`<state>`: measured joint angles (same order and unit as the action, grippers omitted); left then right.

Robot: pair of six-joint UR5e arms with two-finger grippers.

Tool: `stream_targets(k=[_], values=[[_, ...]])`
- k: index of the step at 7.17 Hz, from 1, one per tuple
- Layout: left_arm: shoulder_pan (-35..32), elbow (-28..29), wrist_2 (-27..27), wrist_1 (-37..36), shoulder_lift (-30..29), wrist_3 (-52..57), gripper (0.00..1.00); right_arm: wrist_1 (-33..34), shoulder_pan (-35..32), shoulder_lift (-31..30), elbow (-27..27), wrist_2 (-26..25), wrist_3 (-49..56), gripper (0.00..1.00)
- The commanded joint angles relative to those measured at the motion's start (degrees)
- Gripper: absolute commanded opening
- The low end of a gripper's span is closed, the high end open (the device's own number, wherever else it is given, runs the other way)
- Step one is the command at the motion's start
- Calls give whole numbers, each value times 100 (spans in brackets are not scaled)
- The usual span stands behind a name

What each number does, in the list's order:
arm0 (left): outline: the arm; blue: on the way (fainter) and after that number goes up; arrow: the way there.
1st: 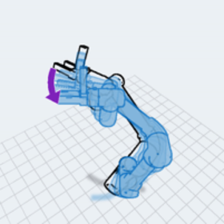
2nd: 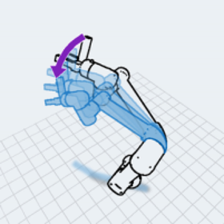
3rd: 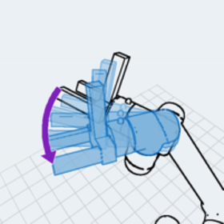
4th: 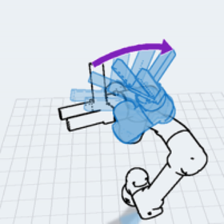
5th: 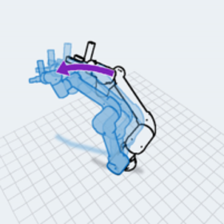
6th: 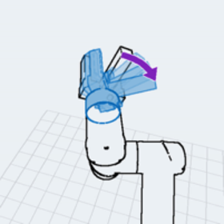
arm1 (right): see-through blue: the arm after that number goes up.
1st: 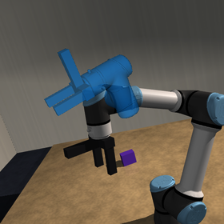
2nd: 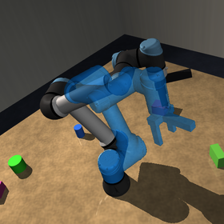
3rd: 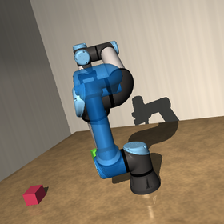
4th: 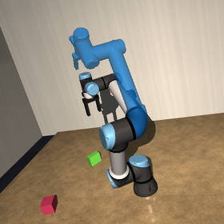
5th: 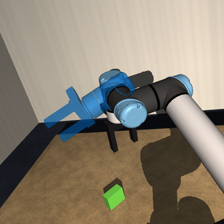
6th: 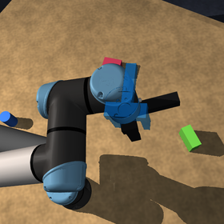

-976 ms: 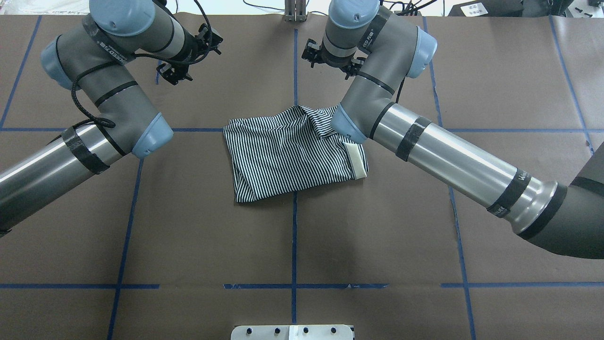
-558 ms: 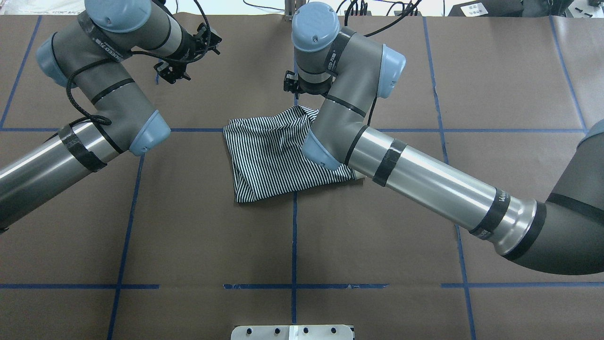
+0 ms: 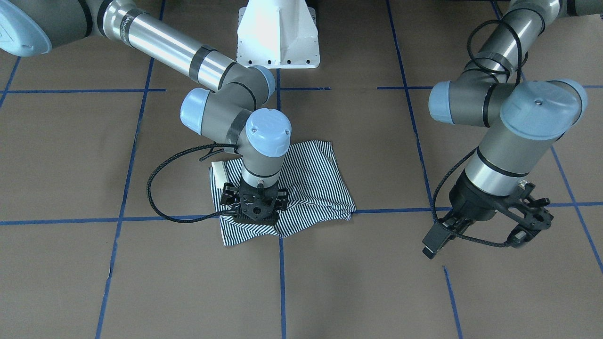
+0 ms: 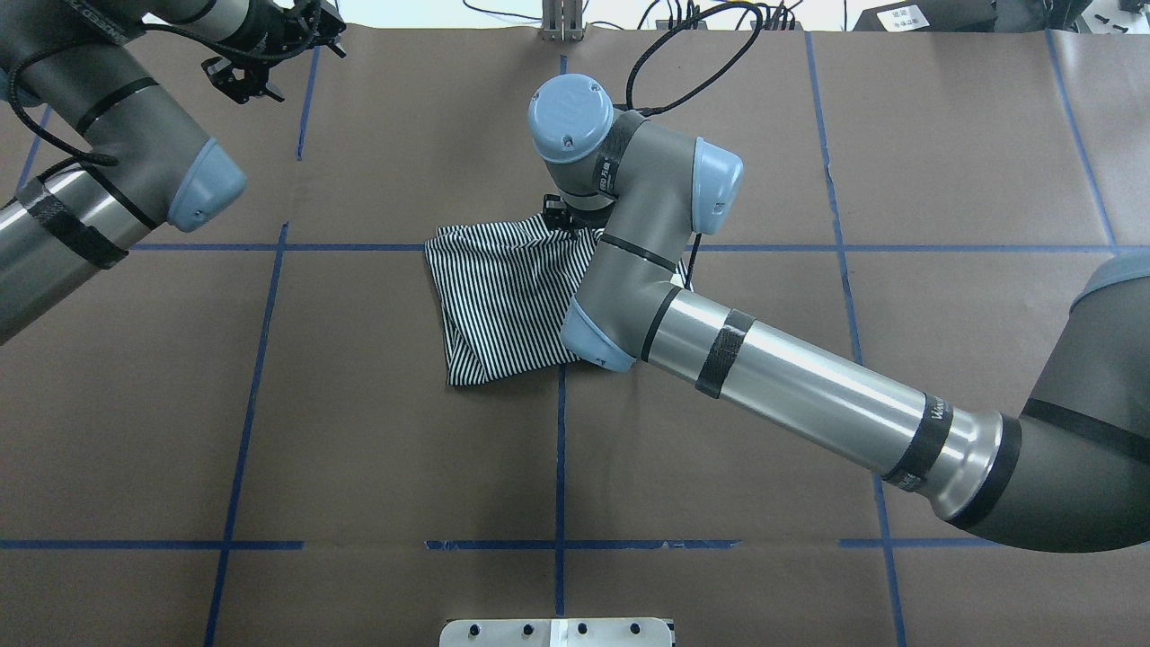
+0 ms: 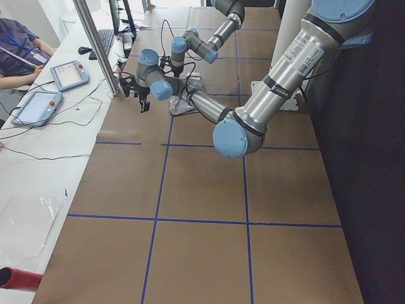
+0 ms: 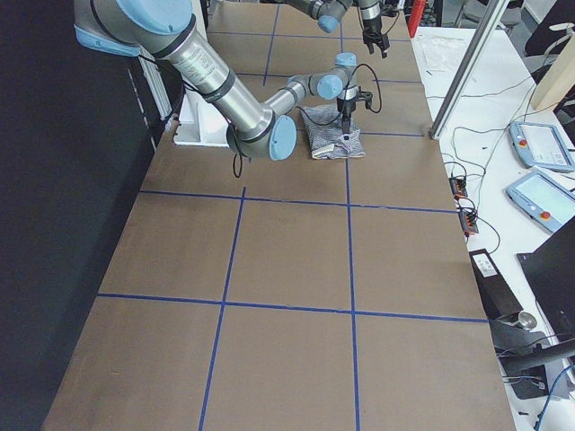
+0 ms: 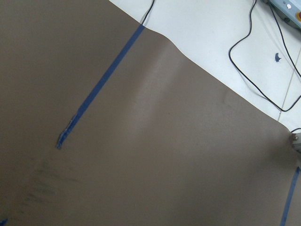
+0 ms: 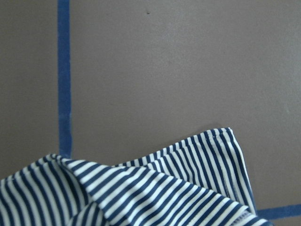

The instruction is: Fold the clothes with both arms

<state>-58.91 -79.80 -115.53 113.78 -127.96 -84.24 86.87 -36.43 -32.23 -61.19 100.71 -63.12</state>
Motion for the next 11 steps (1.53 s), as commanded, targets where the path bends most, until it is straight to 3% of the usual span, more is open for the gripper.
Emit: stream_targets(k=[1, 3, 7, 9, 10, 11], values=[[-50, -1, -145, 4, 16, 48, 100, 5, -75, -99, 151, -52, 353, 100], [-50, -9, -145, 4, 16, 48, 100, 5, -249, -99, 168, -70, 658, 100], [-68, -36, -154, 21, 43, 74, 100, -74, -1277, -451, 212, -272, 2547, 100], [-496, -44, -172, -5, 217, 1175, 100, -65, -1969, -634, -6, 671, 3241, 100], [-803, -88, -337, -5, 401, 1878, 100, -39, -2452, -1088, -468, 1321, 3628, 100], [-1293, -88, -887, -5, 734, 2877, 100, -4, -3022, -1667, -960, 1963, 4084, 100]])
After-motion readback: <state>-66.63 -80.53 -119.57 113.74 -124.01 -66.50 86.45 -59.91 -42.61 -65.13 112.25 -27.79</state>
